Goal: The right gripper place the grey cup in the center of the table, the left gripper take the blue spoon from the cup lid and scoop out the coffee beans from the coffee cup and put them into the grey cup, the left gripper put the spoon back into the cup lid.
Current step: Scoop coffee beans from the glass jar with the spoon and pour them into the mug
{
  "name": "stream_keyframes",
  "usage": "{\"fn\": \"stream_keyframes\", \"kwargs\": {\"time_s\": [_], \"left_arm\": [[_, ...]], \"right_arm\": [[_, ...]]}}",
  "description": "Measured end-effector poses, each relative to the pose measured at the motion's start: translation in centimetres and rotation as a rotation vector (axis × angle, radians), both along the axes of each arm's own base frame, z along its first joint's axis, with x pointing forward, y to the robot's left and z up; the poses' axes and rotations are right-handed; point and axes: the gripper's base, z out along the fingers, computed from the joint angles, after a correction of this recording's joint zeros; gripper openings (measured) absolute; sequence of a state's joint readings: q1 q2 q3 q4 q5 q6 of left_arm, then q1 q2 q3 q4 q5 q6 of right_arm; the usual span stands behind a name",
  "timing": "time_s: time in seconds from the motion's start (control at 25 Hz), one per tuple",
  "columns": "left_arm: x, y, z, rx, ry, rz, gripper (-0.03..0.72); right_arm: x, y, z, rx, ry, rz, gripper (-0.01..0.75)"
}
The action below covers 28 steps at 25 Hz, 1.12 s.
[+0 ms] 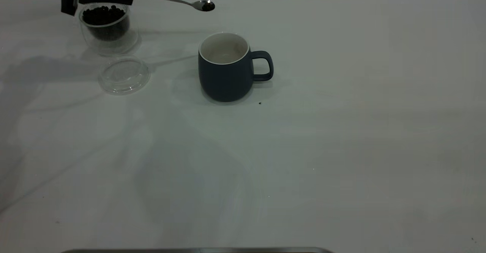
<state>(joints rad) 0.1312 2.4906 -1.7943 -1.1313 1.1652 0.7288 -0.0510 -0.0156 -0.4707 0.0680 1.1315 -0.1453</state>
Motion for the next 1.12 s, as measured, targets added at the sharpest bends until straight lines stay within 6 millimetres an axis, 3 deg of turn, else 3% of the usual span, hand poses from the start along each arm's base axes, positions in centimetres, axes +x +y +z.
{"fn": "stream_keyframes", "kwargs": {"time_s": [0.24, 0.52, 1.0, 1.12], "left_arm": [[-0.1, 0.2, 1.6, 0.041, -0.031, -0.022, 0.134], [-0.5, 0.0, 1.3, 0.047, -0.005, -0.025, 0.134], [-1.3, -4.8, 0.9, 0.078, -0.010, -0.163, 0.134], [-1.5, -5.2, 0.7, 0.100, -0.010, -0.190, 0.134]], "right_arm": [[0.0, 0.0, 0.0, 0.000, 0.000, 0.000, 0.453], [0.0, 0.0, 0.0, 0.000, 0.000, 0.000, 0.453], [0.0, 0.0, 0.0, 0.000, 0.000, 0.000, 0.453], [0.0, 0.0, 0.0, 0.000, 0.000, 0.000, 0.453]]}}
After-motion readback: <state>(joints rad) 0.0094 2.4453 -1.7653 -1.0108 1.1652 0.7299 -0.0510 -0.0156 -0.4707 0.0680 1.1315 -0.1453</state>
